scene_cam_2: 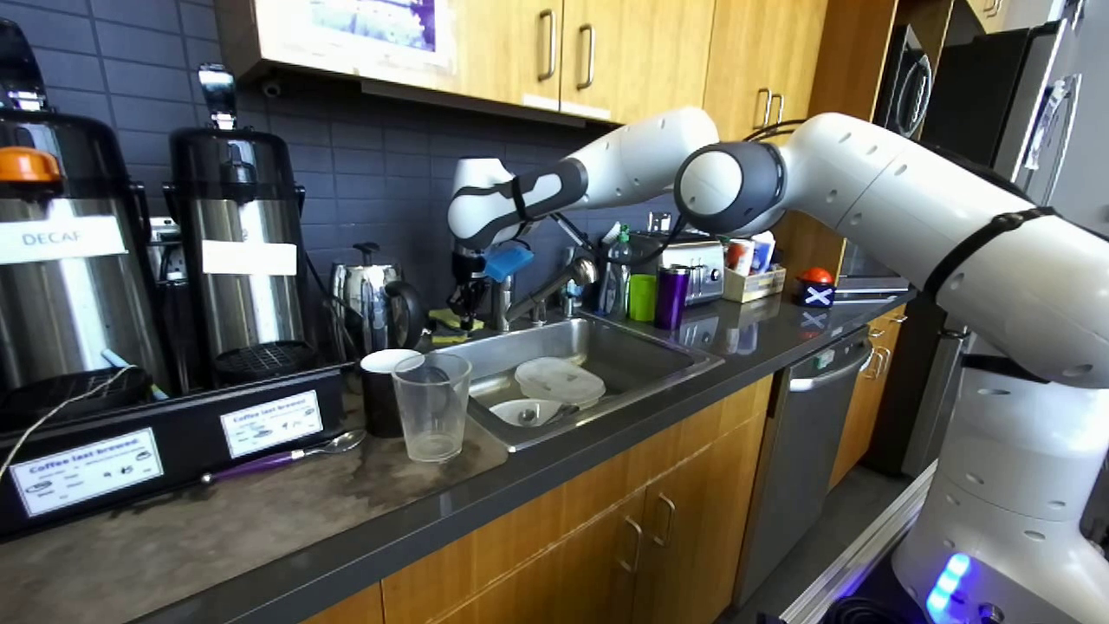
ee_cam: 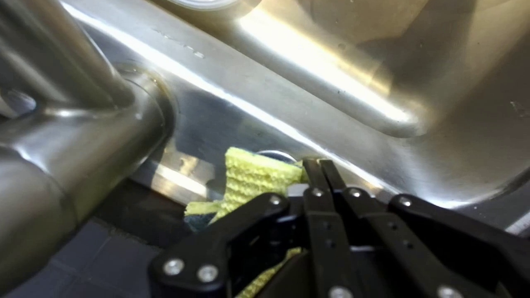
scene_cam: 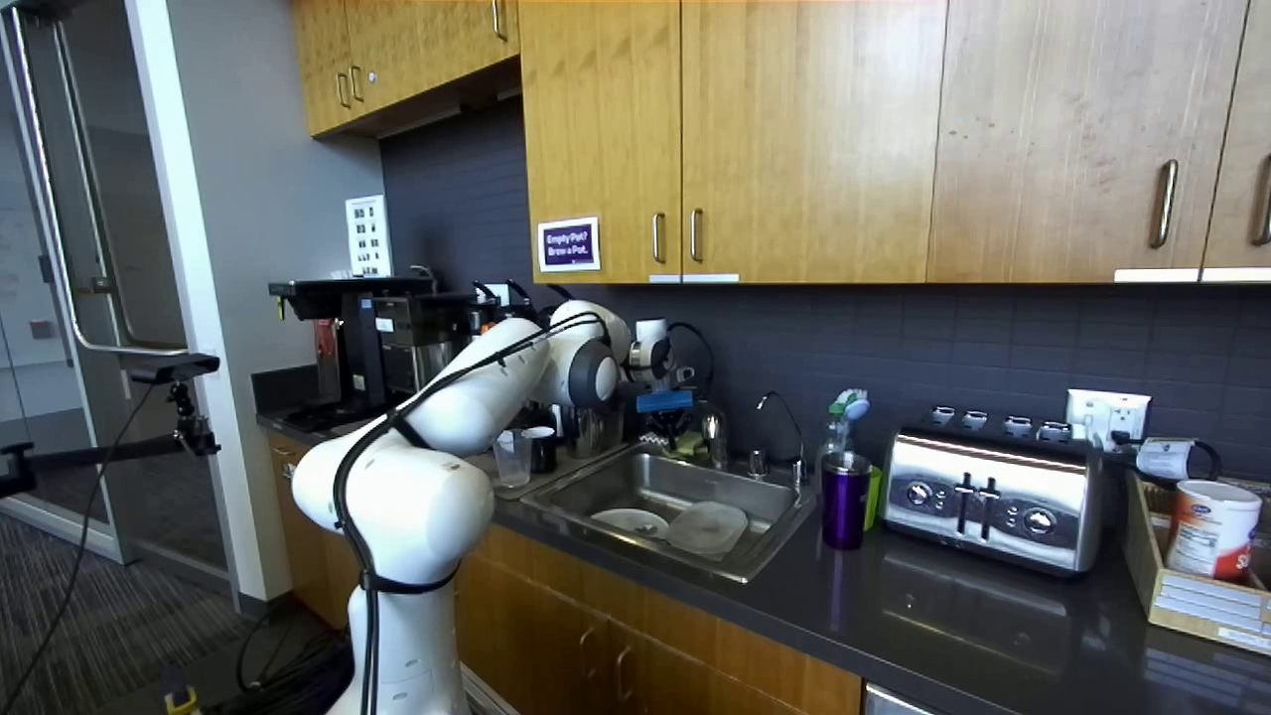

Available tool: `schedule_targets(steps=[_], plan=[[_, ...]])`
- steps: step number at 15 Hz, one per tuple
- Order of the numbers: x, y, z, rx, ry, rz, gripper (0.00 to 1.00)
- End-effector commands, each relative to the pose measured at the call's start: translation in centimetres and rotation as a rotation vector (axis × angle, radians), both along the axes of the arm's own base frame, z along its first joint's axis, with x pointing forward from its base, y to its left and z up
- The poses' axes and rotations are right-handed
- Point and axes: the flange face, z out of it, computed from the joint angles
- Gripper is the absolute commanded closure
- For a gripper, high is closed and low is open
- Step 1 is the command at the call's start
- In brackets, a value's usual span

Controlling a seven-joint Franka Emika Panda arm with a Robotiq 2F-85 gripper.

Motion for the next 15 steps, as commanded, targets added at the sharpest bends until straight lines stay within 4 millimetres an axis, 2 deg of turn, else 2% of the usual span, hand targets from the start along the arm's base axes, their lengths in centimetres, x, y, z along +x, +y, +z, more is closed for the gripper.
schedule_targets(steps=[1, 8, 15], plan=[[-0.3, 1.6, 0.9, -0.027, -0.037, 0.019, 0.99], [-1.0, 4.0, 2.7, -0.044, -0.101, 0.034, 0.99], [-1.6, 4.0, 6.0, -0.061, -0.158, -0.012, 0.99]])
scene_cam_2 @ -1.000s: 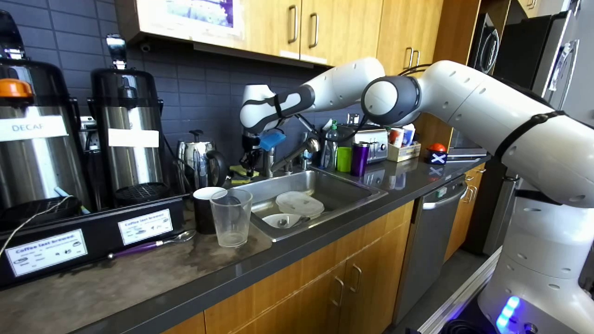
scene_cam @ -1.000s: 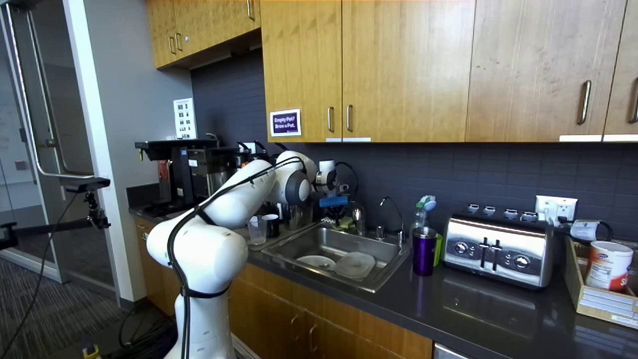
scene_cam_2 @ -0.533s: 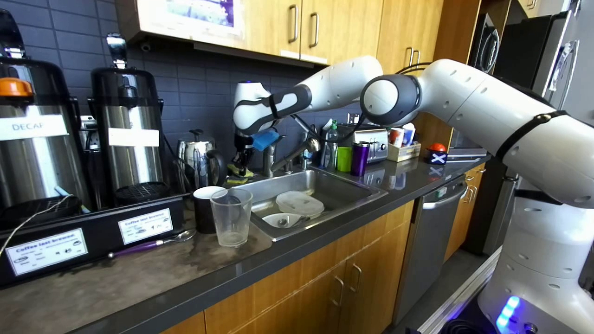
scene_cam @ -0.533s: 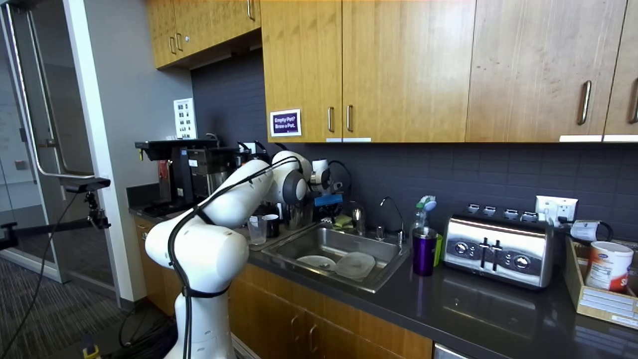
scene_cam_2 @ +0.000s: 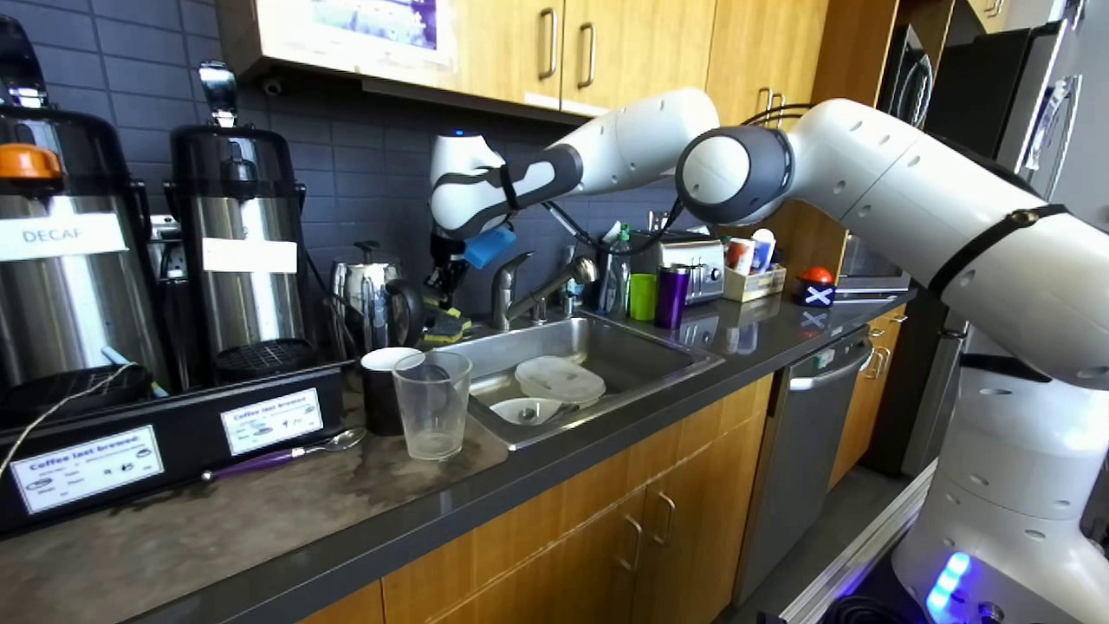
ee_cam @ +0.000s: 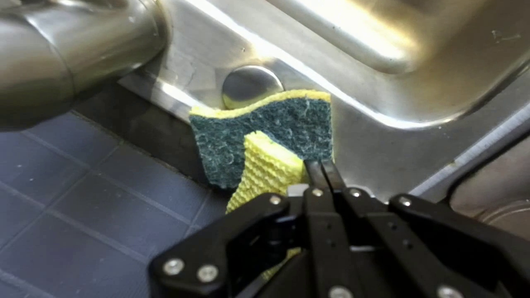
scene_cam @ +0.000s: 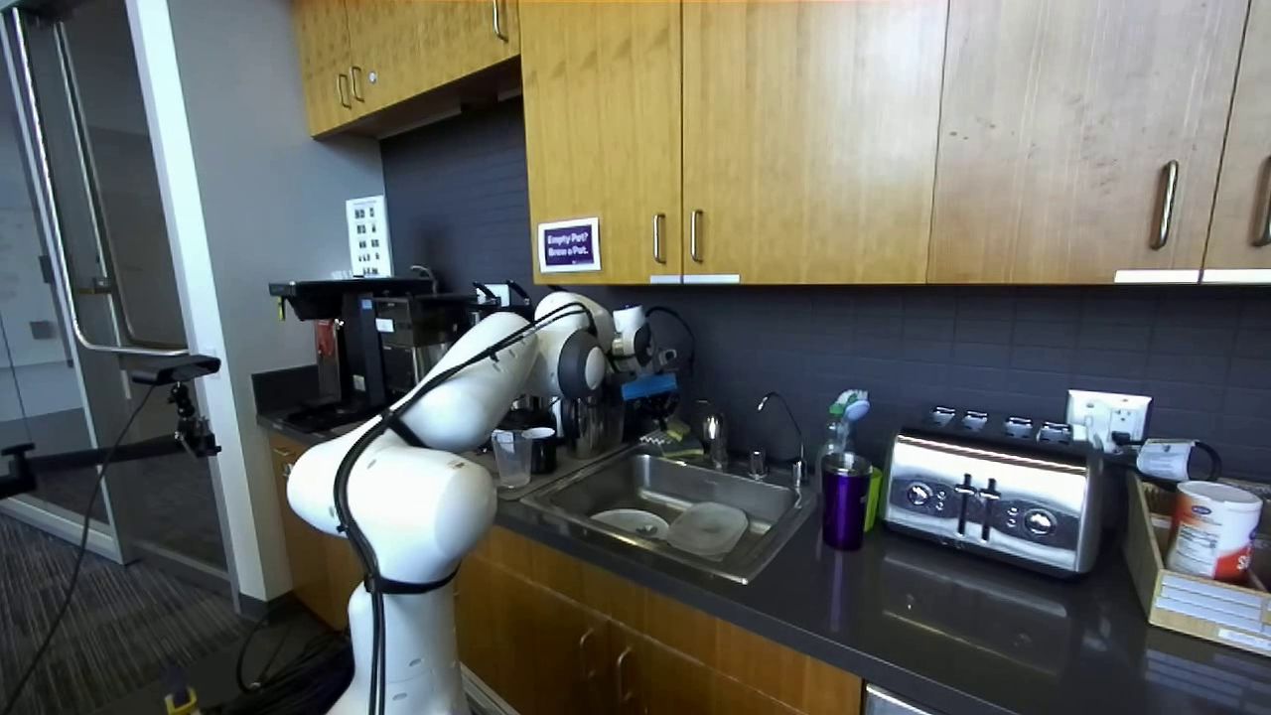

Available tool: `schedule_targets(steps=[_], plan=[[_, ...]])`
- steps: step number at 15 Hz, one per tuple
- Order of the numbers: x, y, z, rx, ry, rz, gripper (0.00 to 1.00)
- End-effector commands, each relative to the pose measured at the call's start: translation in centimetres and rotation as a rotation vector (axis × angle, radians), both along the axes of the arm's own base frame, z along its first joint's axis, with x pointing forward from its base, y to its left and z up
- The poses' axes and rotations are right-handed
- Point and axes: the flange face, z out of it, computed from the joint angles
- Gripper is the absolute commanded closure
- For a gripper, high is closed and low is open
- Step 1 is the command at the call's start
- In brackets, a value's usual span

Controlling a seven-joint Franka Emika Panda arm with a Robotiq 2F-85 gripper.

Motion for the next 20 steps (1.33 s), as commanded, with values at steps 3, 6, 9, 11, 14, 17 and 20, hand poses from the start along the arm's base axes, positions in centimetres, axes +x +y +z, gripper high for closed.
schedule_targets(steps=[3, 6, 9, 11, 14, 17, 20], plan=[[-1.6, -1.0, 3.0, -0.019, -0.027, -0.074, 0.99], [-2.7, -1.5, 3.4, 0.002, -0.012, -0.119, 0.99], [-4.3, -1.7, 3.6, 0.017, 0.006, -0.161, 0.99], [-5.5, -1.8, 3.7, 0.028, 0.021, -0.187, 0.99], [-7.2, -2.2, 4.1, 0.041, 0.034, -0.226, 0.99], [-9.1, -2.1, 4.6, 0.050, 0.048, -0.250, 0.99], [-11.2, -1.7, 4.9, 0.058, 0.063, -0.268, 0.99]])
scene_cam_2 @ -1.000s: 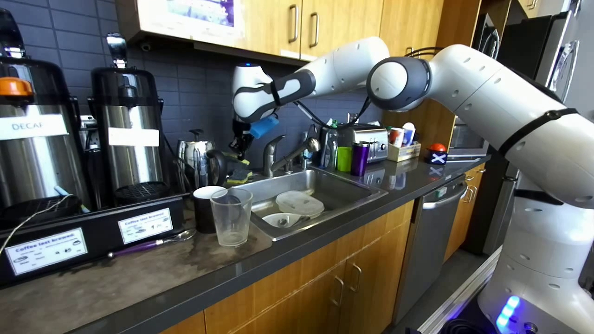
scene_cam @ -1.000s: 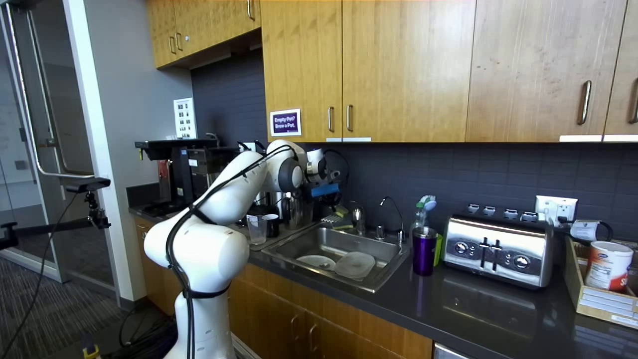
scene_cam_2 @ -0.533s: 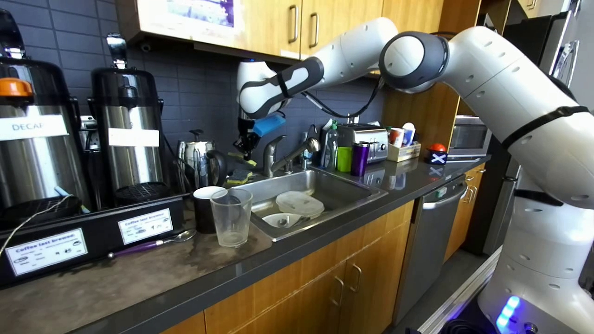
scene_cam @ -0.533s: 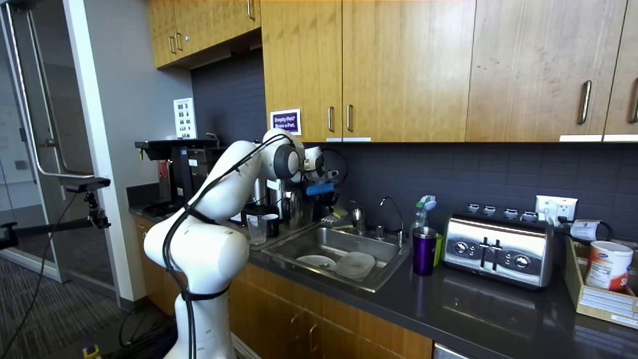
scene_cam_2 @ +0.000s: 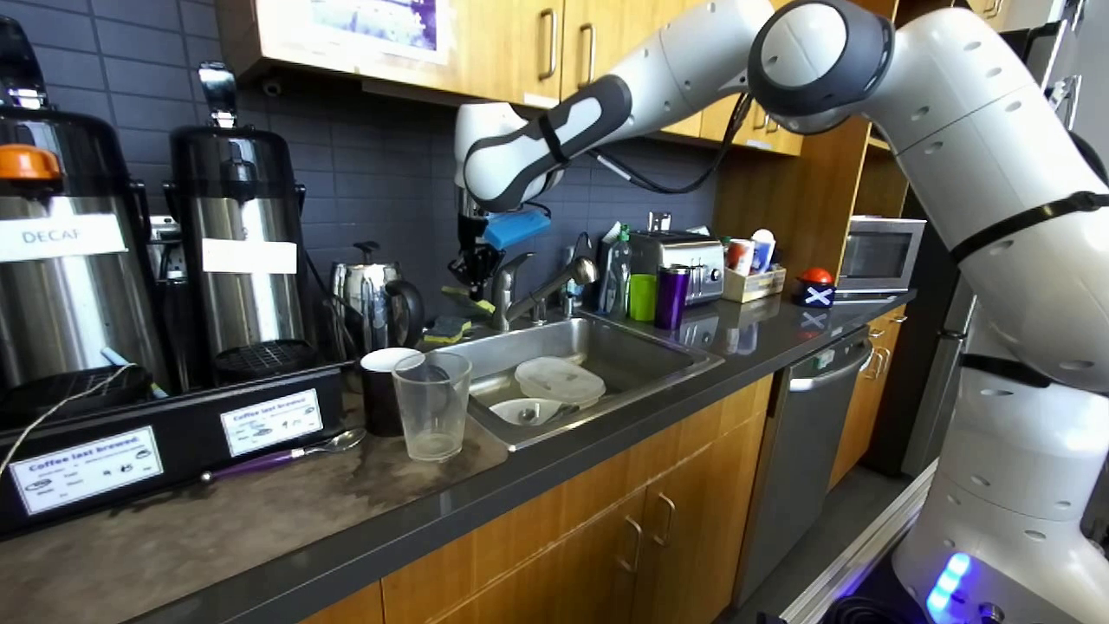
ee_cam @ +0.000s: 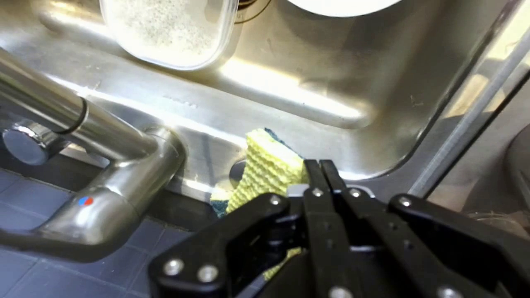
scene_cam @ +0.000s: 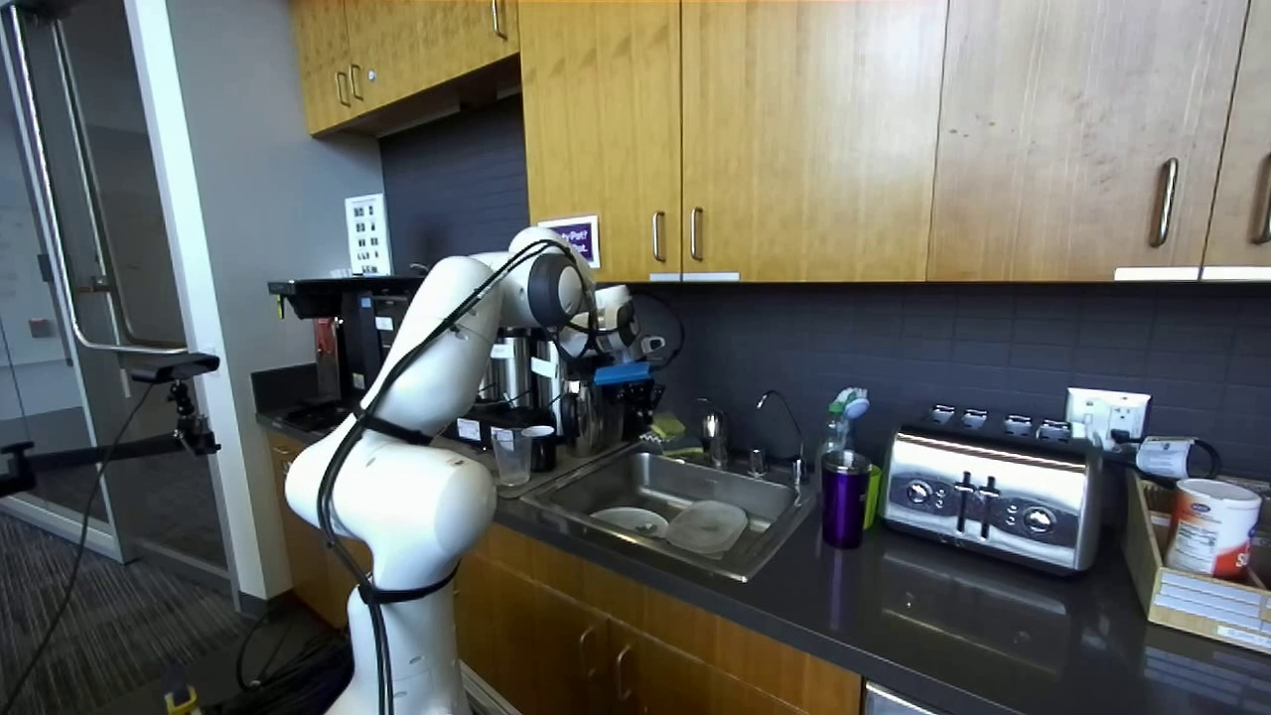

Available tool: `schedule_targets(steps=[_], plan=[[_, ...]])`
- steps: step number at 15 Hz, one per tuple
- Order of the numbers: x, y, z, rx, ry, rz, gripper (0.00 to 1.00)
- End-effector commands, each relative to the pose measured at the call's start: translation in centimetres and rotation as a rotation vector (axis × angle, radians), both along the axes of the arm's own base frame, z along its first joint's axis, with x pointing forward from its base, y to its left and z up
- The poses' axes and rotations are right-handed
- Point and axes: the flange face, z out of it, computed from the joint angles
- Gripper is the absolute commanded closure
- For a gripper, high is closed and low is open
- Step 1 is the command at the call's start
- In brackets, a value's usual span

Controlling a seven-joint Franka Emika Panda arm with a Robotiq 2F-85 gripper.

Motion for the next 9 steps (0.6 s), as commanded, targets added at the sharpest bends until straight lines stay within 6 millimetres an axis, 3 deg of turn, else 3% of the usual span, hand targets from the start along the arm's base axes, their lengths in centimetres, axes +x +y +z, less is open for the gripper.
schedule_targets(steps=[1, 9], plan=[[-3.7, 0.1, 1.0, 0.020, 0.011, -0.029, 0.99], [-9.4, 0.7, 1.7, 0.049, 0.046, -0.073, 0.99]])
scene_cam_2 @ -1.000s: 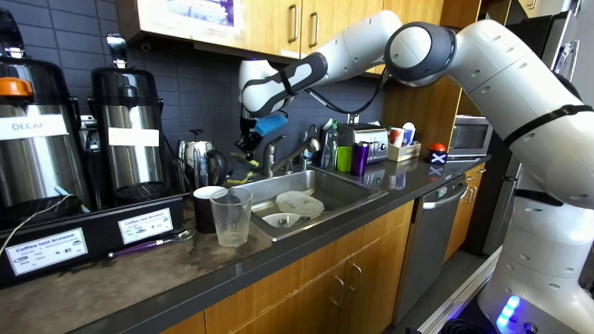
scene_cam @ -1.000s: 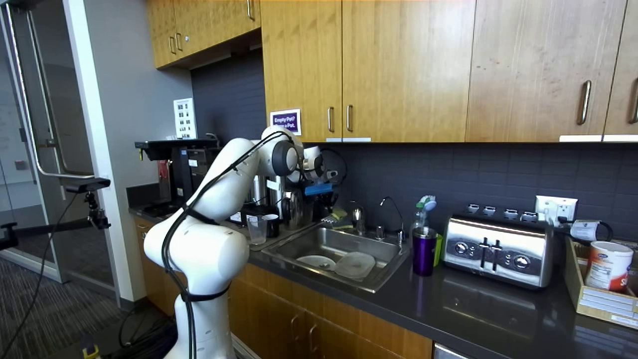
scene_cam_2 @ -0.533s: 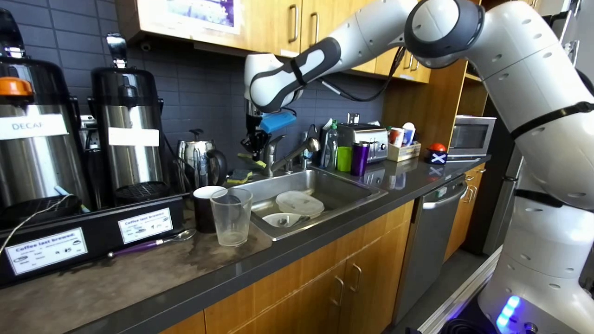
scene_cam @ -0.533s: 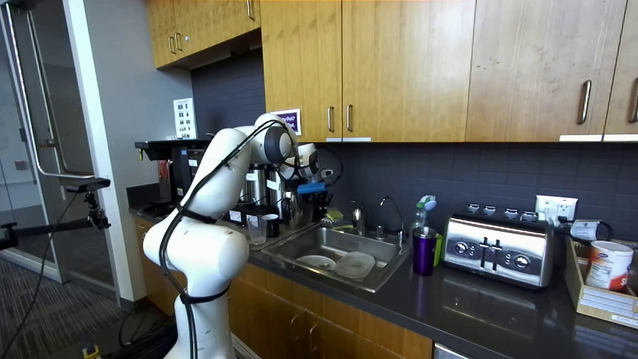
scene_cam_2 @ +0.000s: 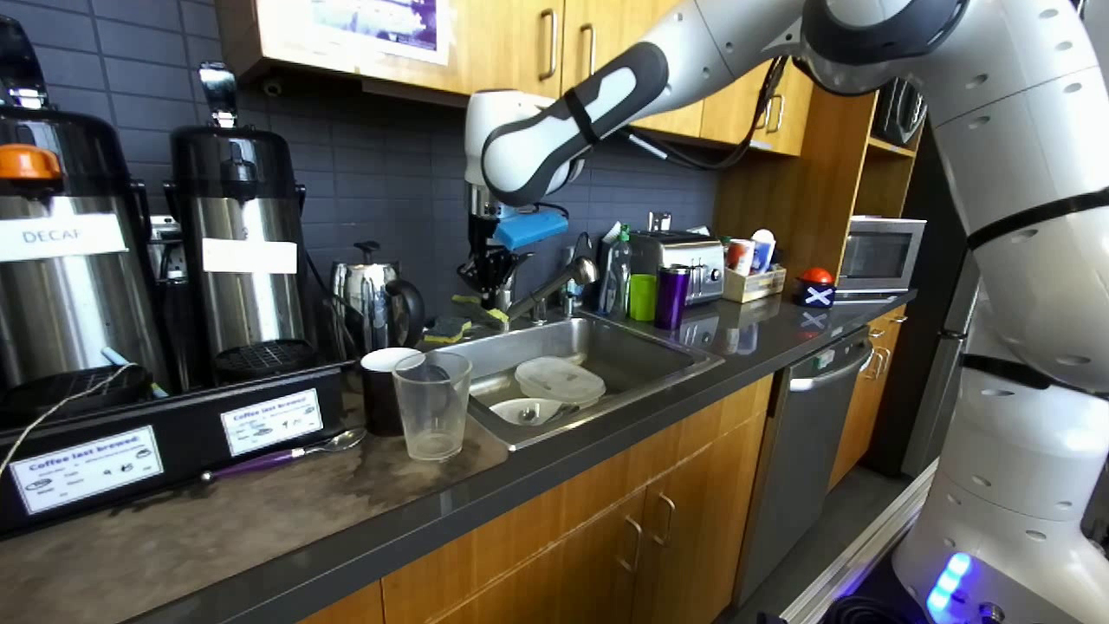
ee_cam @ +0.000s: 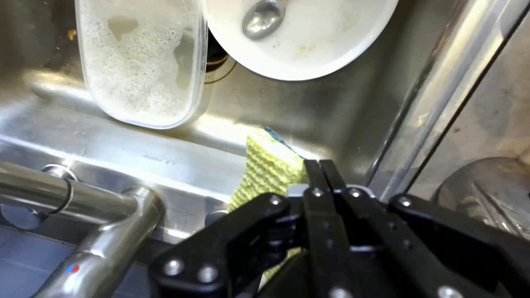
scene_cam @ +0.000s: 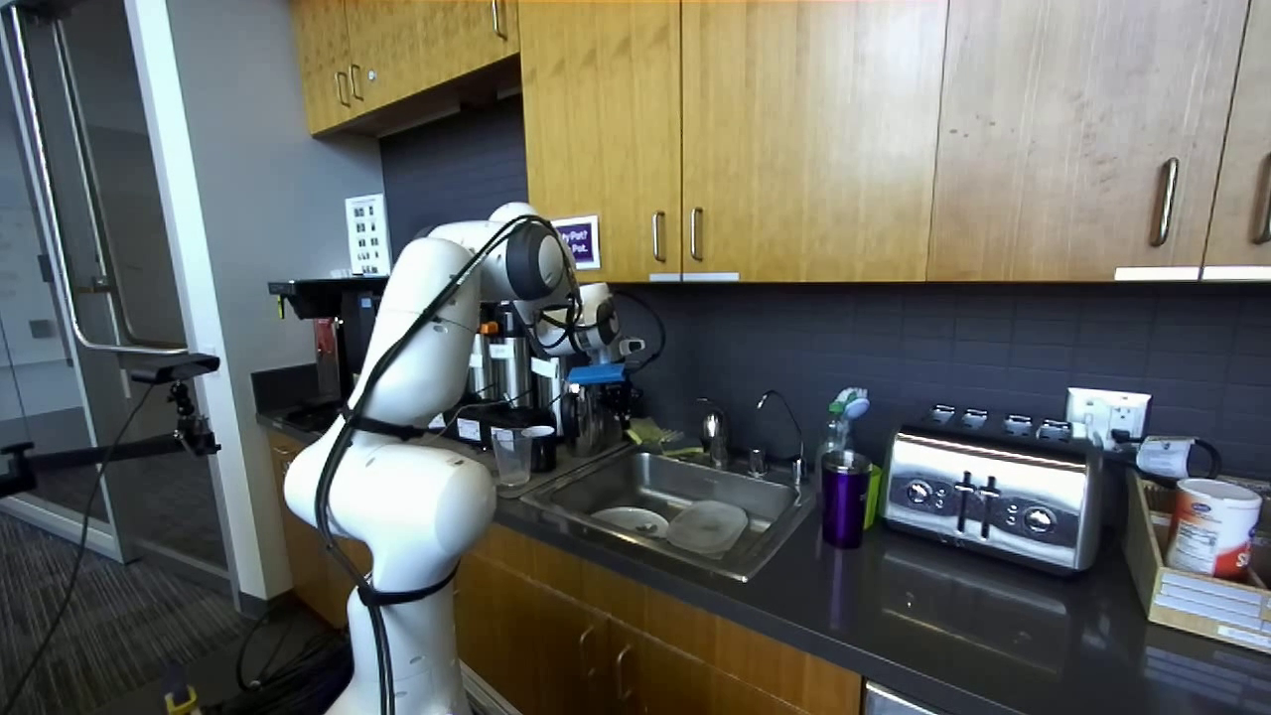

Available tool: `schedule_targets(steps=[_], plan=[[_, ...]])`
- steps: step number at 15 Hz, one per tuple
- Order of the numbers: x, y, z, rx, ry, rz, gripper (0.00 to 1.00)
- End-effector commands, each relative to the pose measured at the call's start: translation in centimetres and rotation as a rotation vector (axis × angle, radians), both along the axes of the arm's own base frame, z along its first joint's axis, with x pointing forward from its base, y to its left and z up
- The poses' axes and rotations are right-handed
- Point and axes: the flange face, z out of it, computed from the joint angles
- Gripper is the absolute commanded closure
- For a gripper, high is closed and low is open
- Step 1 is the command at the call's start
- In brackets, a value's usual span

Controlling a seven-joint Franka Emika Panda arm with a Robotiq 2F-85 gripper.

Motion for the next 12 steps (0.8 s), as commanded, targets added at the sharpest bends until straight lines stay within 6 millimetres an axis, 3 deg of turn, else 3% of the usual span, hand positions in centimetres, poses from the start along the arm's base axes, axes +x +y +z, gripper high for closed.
schedule_targets(steps=[1, 12], plan=[[-3.7, -0.5, 1.3, 0.024, 0.003, -0.032, 0.99], [-11.3, -0.2, 1.7, 0.007, 0.068, -0.027, 0.99]])
